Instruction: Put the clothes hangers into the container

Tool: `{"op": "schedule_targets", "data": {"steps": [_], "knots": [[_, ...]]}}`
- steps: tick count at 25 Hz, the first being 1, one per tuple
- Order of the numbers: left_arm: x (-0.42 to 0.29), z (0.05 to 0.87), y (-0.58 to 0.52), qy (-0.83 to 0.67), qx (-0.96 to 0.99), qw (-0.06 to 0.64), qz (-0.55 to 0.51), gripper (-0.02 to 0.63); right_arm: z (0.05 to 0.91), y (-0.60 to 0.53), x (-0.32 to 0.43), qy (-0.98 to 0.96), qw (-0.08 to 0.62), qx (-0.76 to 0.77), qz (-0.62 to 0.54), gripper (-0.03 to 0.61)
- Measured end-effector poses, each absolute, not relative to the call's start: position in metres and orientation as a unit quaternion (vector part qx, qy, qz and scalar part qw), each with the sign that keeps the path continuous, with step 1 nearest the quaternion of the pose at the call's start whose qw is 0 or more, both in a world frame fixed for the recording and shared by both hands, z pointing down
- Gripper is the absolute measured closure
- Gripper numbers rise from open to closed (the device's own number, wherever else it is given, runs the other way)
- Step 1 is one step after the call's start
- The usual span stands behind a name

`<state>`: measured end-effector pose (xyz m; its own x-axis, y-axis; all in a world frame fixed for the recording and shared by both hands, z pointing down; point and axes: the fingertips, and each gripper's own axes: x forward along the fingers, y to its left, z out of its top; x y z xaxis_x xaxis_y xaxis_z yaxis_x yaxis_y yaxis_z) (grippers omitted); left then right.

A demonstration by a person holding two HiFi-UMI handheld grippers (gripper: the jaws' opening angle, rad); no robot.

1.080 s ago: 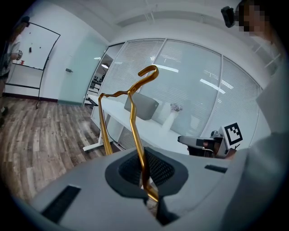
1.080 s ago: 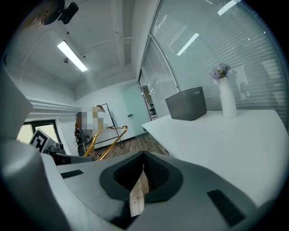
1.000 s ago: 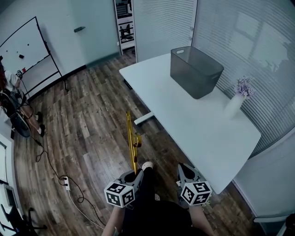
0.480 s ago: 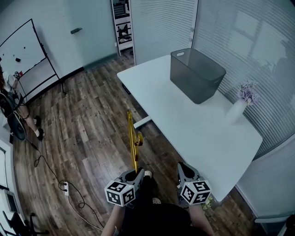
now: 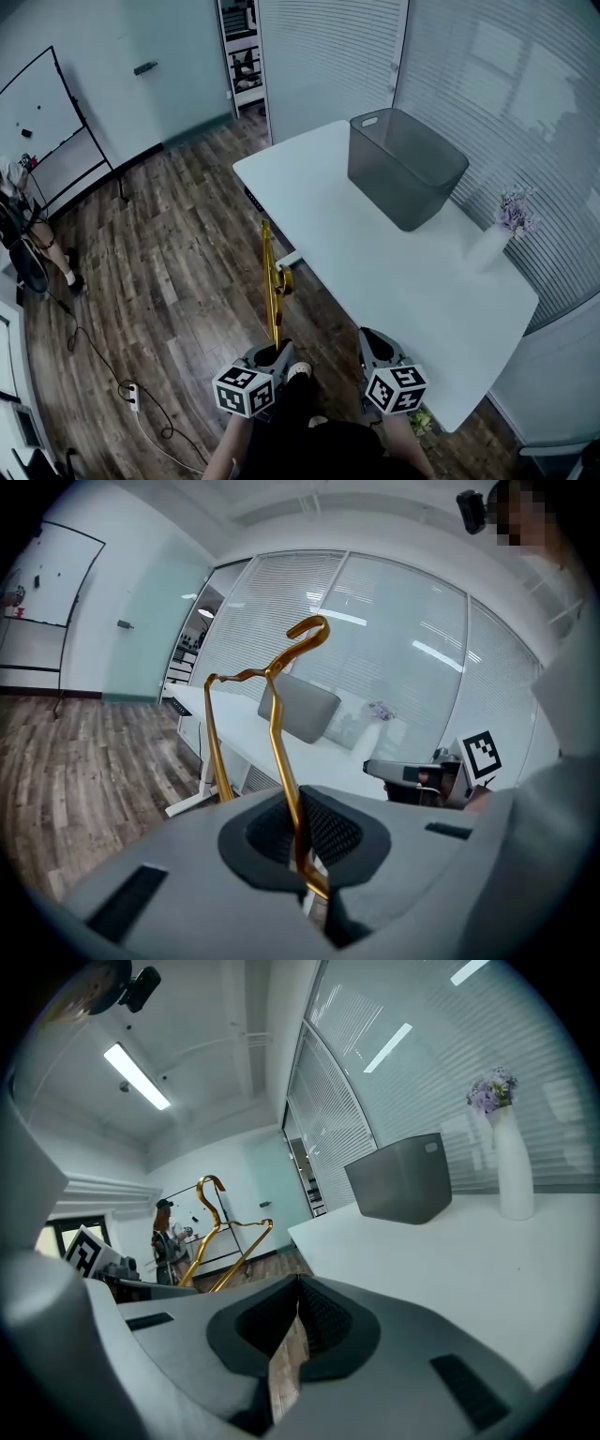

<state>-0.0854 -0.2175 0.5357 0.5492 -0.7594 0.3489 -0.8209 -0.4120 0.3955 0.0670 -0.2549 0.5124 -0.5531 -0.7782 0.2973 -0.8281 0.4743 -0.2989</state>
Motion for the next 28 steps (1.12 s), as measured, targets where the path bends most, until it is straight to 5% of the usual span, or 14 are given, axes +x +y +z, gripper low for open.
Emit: {"op": "schedule_targets", "data": {"steps": [28], "knots": [[-0.128, 0.527, -0.366, -0.442, 0.855, 0.266, 0.051, 0.606, 0.503, -0.391, 0.034, -0.837, 0.063, 0.506, 0.197, 0.552]]}}
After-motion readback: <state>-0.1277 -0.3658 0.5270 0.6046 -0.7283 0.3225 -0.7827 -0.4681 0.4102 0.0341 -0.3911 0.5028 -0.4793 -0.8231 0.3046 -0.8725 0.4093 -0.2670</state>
